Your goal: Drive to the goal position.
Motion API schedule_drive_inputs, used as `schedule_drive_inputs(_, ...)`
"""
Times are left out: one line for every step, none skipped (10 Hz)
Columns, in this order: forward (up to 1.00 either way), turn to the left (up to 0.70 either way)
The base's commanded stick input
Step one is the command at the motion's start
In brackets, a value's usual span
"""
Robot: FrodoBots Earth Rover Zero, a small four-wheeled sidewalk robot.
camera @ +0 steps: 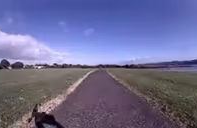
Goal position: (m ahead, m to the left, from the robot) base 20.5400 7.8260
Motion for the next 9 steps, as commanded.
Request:
schedule_drive_inputs(0.7, 0.0)
schedule_drive_inputs(0.7, 0.0)
schedule_drive_inputs(0.7, 0.0)
schedule_drive_inputs(0.7, 0.0)
schedule_drive_inputs(0.7, -0.01)
schedule_drive_inputs(0.7, -0.02)
schedule_drive_inputs(0.7, -0.12)
schedule_drive_inputs(0.7, -0.08)
schedule_drive_inputs(0.7, 0.0)
